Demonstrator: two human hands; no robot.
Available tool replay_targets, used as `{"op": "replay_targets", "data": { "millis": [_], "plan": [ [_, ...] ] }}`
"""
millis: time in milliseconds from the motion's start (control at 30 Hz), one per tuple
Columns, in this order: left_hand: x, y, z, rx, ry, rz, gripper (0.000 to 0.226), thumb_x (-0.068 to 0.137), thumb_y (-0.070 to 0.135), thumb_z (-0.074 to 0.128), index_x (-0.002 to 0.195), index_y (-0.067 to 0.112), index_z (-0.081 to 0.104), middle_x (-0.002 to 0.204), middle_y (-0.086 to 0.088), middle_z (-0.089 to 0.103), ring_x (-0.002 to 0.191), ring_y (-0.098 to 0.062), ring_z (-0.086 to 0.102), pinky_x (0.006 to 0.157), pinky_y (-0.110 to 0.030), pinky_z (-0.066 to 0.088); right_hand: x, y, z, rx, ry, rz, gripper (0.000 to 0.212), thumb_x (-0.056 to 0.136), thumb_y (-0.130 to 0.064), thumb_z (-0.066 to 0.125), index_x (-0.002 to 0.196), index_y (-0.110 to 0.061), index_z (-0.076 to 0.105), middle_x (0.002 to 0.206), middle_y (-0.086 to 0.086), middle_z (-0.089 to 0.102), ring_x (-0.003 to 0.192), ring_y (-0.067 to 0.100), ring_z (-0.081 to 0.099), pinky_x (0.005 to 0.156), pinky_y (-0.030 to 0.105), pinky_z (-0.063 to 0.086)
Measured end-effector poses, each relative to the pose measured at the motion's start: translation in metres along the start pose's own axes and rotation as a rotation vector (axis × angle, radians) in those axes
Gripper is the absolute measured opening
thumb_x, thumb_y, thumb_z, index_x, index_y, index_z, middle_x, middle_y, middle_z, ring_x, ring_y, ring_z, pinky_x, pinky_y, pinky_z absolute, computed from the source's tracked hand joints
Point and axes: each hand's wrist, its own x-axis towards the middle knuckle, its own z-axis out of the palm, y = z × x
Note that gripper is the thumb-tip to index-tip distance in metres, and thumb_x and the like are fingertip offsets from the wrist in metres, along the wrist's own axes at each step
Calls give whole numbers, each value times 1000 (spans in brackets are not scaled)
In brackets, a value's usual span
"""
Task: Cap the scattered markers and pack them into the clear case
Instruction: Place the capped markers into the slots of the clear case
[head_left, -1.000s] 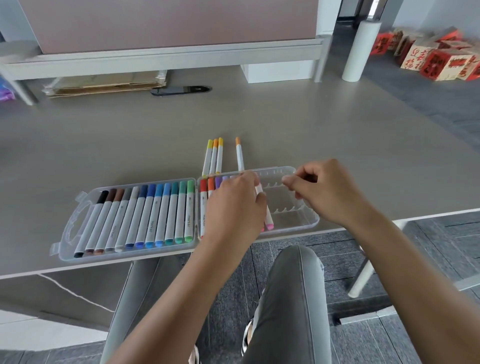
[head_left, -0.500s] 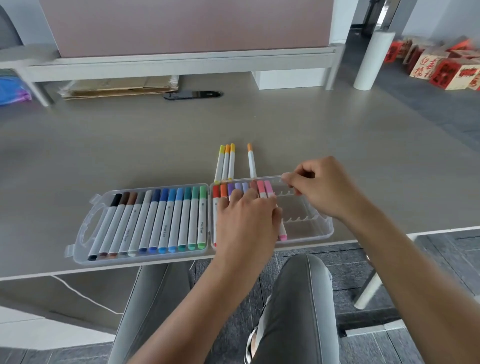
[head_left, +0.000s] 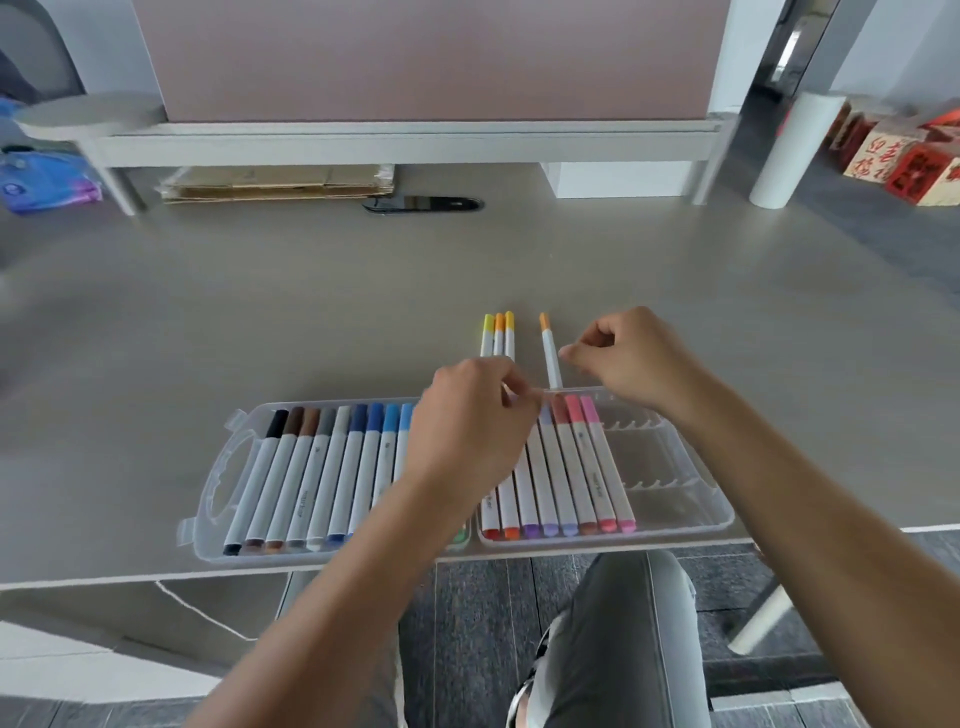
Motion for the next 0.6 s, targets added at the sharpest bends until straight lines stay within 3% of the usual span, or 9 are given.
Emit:
{"op": "replay_targets", "data": {
  "millis": [67,133,267,400,600],
  "plan": [
    [18,-9,-6,68,37,-38,13,95,33,65,97,23,73,78,6,69,70,-15,66,71,-35,59,6,-3,4,-21,-25,10,24,93,-39,75,86,-16,71,80,0,71,79,17,67,75,32,51],
    [35,-15,-9,152,63,-63,12,94,32,66,95,23,73,85,3,71,78,-20,67,74,-37,58,11,-6,7,-45,-34,21,25,93,-43,74,86,-18,71,81,-1,73,80,17,68,79,36,56],
    [63,-20,-8,274,48,-92,8,90,27,65,88,20,70,86,0,70,76,-24,65,67,-34,52,22,-10,11,-126,-20,43,27,90,-47,76,84,-20,73,77,-2,74,78,17,70,84,41,60],
    [77,-19,-3,294,46,-79,8,89,23,64,85,18,68,82,0,68,71,-22,63,57,-29,44,32,-14,13,-297,-33,80,37,87,-56,74,83,-19,74,78,-1,73,76,18,68,78,36,58],
    [88,-18,6,333,30,-85,8,87,21,61,89,16,68,85,-3,66,71,-25,61,61,-32,46,44,-11,20,-366,-34,103,34,85,-53,74,84,-19,70,75,0,68,73,21,65,69,32,52]
  ]
}}
